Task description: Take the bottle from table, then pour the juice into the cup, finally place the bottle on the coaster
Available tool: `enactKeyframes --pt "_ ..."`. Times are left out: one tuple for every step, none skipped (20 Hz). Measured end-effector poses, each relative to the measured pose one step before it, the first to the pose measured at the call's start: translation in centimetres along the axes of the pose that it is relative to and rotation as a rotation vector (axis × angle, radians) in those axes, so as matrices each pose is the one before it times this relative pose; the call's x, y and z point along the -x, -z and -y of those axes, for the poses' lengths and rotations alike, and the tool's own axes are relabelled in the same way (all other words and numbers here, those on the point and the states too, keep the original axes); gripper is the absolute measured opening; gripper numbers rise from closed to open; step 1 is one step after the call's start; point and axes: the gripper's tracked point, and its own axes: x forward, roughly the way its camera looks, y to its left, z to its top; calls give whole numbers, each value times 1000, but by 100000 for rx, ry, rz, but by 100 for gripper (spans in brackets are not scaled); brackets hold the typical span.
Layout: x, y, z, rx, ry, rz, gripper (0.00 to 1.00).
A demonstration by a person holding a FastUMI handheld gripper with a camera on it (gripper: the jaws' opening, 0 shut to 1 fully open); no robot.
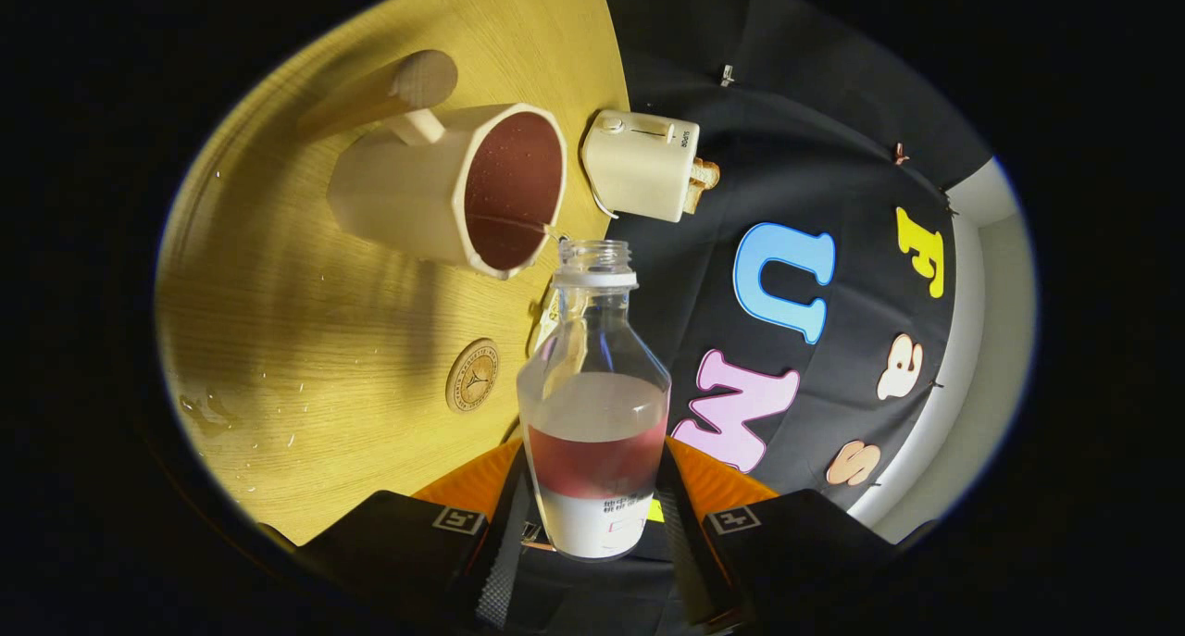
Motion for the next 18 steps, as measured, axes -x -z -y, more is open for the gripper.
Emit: enactKeyframes --pt "-60 -69 81 293 287 185 72" --pt "-90 -58 33 207 186 238 72" --pt "-65 -15 8 241 -13 212 72" --pt "26 40 -43 325 127 176 72" --pt "16 -53 92 289 186 200 72" --pt "-88 -38 -52 287 111 172 72" --pt "33 -44 24 409 212 198 72" --pt "-213 -76 127 421 225 184 72" --pt "-41 161 64 237 -2 228 72" --pt "-32 55 128 130 -132 36 72" --pt "126 26 64 66 -56 -62 71" --pt "-105 -114 107 20 -13 14 72" --pt "99 4 59 115 -42 -10 71" --pt "-109 -67 95 194 -32 -31 72" --pt "-37 -12 -69 102 -123 -23 72" --pt "-10 23 18 62 -144 82 71" --pt "-26 117 26 158 -30 -18 71" --pt "-128 -80 32 160 92 45 72"
